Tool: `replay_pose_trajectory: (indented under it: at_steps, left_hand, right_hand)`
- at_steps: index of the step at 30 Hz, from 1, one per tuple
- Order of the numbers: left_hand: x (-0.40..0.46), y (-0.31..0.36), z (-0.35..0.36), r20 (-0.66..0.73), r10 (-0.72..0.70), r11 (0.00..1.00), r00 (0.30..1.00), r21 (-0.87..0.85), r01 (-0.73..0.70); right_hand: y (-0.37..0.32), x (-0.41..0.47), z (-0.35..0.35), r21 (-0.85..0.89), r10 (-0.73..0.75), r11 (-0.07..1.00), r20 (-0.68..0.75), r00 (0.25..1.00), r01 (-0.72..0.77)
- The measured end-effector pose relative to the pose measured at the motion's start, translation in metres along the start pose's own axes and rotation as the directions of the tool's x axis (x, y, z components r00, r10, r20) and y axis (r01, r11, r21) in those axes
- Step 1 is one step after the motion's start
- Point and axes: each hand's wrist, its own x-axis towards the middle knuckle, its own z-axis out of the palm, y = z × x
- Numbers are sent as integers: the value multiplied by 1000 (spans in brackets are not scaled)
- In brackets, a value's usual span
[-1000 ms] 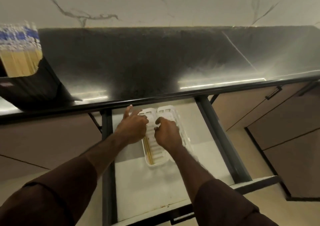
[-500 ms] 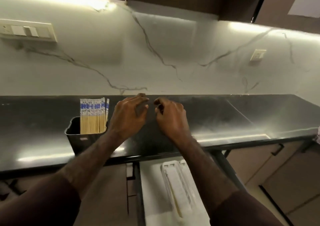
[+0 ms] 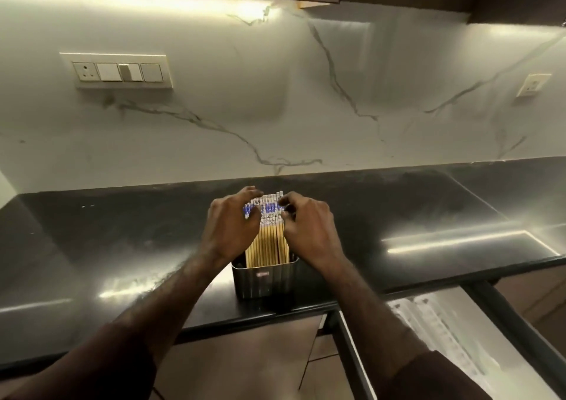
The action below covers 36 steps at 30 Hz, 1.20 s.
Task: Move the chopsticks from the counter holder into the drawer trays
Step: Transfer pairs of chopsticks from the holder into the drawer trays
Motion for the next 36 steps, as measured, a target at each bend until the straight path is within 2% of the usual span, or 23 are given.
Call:
replay_pose_trajectory:
  at_steps: [7, 12, 19, 24, 28, 31, 36]
  left_hand:
    - [20, -59, 32, 81, -187, 982, 979, -10, 188]
    - [36, -91, 55, 94, -381, 915, 920, -102, 390]
    - [38, -117, 79, 142, -557, 757, 818, -319, 571]
    - [37, -123, 86, 186, -569, 650, 801, -496, 576]
    - [34, -124, 89, 251, -552, 587, 795, -560, 585]
    - [31, -125, 88, 262, -552, 559, 791, -587, 585]
    - [33, -115, 73, 262, -498, 534, 827, -659, 530]
  right_hand:
    - [16, 35, 66, 39, 63, 997, 123, 990, -69]
    - [29, 52, 105, 45, 66, 996, 224, 972, -78]
    - [38, 54, 129, 46, 94, 994, 165, 982, -103]
    - [40, 52, 138, 79, 120, 988, 150, 981, -133]
    - [41, 47, 145, 75, 158, 982, 162, 974, -172]
    - [43, 44, 147, 70, 173, 980, 192, 966, -189]
    - [41, 47, 138, 115, 166, 974, 212, 963, -194]
